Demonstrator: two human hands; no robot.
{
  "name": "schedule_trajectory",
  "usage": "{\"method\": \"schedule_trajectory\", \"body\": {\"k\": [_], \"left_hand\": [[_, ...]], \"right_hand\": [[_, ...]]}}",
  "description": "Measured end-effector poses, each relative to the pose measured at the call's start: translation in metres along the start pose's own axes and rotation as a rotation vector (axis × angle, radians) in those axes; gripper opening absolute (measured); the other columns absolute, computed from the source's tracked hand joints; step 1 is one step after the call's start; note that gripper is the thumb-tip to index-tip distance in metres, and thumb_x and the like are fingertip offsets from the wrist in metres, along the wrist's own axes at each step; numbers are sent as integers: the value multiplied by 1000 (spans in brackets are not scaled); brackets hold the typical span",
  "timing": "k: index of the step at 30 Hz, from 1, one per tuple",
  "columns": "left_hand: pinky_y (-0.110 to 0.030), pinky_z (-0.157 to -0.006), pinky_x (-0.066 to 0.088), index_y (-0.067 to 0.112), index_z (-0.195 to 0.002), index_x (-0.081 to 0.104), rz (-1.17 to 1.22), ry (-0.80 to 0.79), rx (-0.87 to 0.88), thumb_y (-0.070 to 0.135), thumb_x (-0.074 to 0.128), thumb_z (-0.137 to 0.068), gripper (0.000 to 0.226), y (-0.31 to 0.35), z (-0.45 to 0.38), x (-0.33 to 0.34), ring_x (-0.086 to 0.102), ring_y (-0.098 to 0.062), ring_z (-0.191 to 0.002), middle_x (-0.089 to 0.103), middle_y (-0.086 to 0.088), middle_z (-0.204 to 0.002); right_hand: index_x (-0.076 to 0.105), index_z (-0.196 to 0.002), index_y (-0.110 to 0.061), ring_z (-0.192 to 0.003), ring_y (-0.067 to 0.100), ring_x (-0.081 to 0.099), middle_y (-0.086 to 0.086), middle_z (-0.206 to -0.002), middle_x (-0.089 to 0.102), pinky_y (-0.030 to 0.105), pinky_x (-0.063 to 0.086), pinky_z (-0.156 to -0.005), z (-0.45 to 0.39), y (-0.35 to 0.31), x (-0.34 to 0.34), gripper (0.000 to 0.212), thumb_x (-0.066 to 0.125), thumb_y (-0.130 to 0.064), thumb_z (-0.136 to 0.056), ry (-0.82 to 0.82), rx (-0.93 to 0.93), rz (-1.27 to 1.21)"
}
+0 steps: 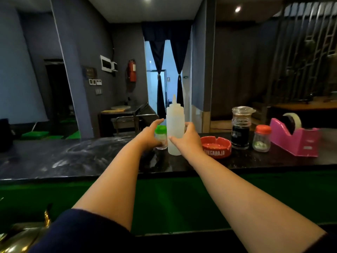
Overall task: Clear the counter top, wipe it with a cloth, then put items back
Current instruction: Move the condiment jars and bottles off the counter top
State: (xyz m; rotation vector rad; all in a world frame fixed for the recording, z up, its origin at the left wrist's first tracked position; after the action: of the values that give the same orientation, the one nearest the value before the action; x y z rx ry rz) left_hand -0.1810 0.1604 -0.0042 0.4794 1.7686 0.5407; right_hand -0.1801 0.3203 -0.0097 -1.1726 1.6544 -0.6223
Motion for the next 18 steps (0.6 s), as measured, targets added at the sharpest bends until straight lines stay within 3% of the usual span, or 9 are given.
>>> {"method": "schedule_trajectory", "body": {"k": [3, 6, 12, 18], "left_hand": [[-34, -92, 43, 31, -139, 37, 45, 58, 36, 18, 73, -79, 71, -5, -4, 3, 53, -21, -110, 56, -7, -129], [-27, -82, 39, 29, -134, 44, 46, 168, 55, 16, 72, -79, 63, -7, 5, 0, 53, -18, -98, 60, -6, -120], [-34, -82, 52, 34, -126, 50, 99, 339, 60, 27, 78, -75, 58, 3, 70, -22, 62, -20, -92, 62, 1, -104], [-27, -82, 47, 33, -126, 51, 72, 444, 24, 29, 81, -74, 60, 28, 190, -43, 59, -12, -91, 59, 7, -109]], "right_hand": [[40, -130, -12, -117, 26, 55, 6, -130, 54, 32, 46, -85, -2, 3, 1, 59, 74, -25, -83, 23, -6, 4], [41, -127, -13, -114, 25, 56, 6, -126, 55, 32, 46, -84, 1, 5, -2, 56, 74, -26, -83, 27, -20, -21], [42, -127, -12, -110, 24, 57, 7, -124, 57, 35, 50, -87, 31, 0, -22, 58, 75, -25, -81, 23, -46, -100], [44, -127, -12, -106, 21, 61, 7, -120, 61, 36, 52, -88, 97, -14, -44, 58, 76, -22, -80, -49, -116, -230]]}}
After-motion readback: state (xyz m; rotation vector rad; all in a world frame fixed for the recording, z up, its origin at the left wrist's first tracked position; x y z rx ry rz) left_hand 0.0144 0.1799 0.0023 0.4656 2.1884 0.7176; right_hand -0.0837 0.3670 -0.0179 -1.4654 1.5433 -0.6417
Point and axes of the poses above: each hand's wrist, its own z-axis away from the middle knuckle, its own x-axis out of the palm, y = z × x, the point moved 4 cm from there along -z, towards the middle knuckle
